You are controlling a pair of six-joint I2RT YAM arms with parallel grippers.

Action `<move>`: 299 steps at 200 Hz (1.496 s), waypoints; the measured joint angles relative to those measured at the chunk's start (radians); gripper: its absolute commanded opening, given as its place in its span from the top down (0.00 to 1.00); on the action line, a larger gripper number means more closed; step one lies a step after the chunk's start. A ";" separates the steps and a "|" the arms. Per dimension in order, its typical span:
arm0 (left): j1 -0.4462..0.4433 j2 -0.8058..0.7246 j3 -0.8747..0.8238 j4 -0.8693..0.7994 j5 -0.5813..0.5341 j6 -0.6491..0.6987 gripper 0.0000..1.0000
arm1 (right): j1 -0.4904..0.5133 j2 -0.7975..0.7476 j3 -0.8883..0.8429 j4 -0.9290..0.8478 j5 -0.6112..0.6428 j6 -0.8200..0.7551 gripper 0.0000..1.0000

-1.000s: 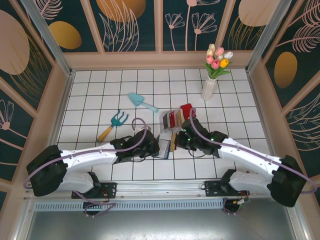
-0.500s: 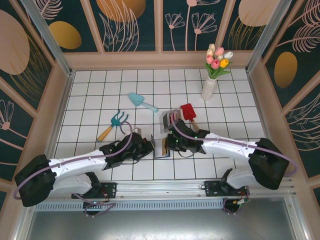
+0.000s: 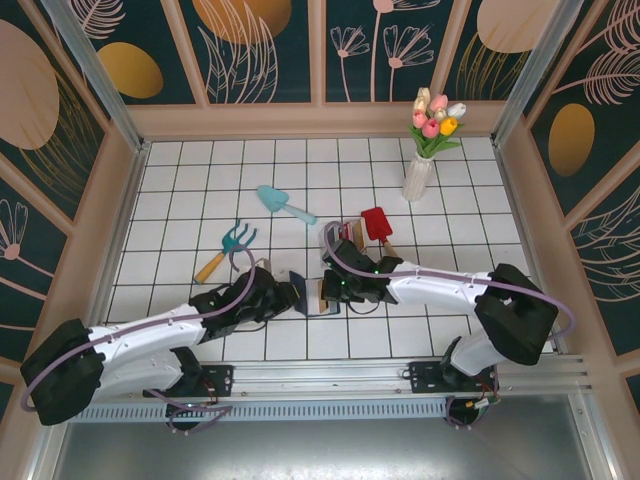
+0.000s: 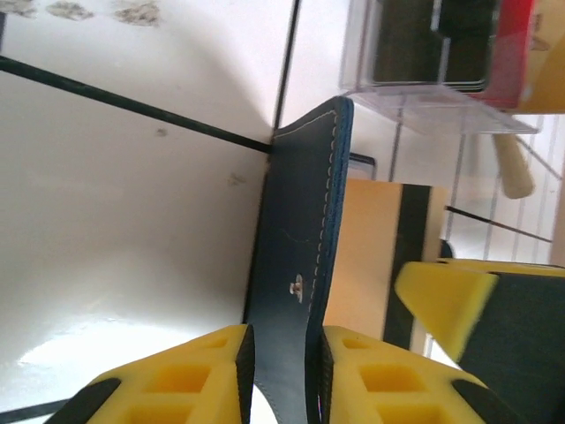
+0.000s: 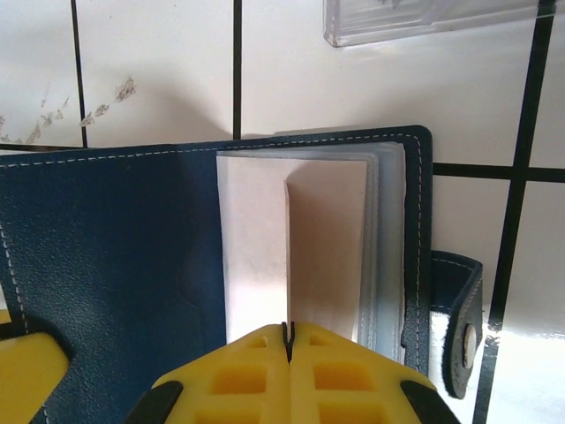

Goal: Put the credit cards into the card holder
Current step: Open the card holder at the bottom-center of the table, then flip over the card slot in the card holder.

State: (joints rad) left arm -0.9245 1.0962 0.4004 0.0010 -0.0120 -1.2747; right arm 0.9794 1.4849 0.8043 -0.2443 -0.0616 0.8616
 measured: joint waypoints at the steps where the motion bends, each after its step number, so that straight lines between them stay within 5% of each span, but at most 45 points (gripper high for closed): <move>1: 0.000 0.003 0.000 -0.002 0.000 0.002 0.72 | 0.000 0.000 0.001 0.000 0.000 0.000 1.00; 43: 0.002 0.084 0.025 -0.035 -0.008 0.063 0.84 | 0.000 0.008 0.017 -0.014 0.001 -0.016 1.00; 87: 0.003 0.079 0.055 -0.065 -0.041 0.112 0.64 | -0.001 0.008 0.027 -0.041 0.015 -0.019 1.00; 162: 0.003 0.064 0.076 -0.100 -0.074 0.157 0.64 | -0.003 0.008 0.027 -0.052 0.016 -0.026 1.00; 217: 0.003 0.045 0.079 -0.110 -0.084 0.170 1.00 | -0.008 0.006 0.030 -0.067 0.020 -0.027 1.00; 299: 0.004 0.092 0.055 0.055 0.031 0.156 1.00 | -0.082 -0.196 -0.021 -0.122 0.064 -0.026 1.00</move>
State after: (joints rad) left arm -0.9207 1.1877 0.4553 0.0559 0.0193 -1.1191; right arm 0.8970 1.2888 0.7830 -0.3668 0.0029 0.8356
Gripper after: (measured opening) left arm 0.062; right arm 0.059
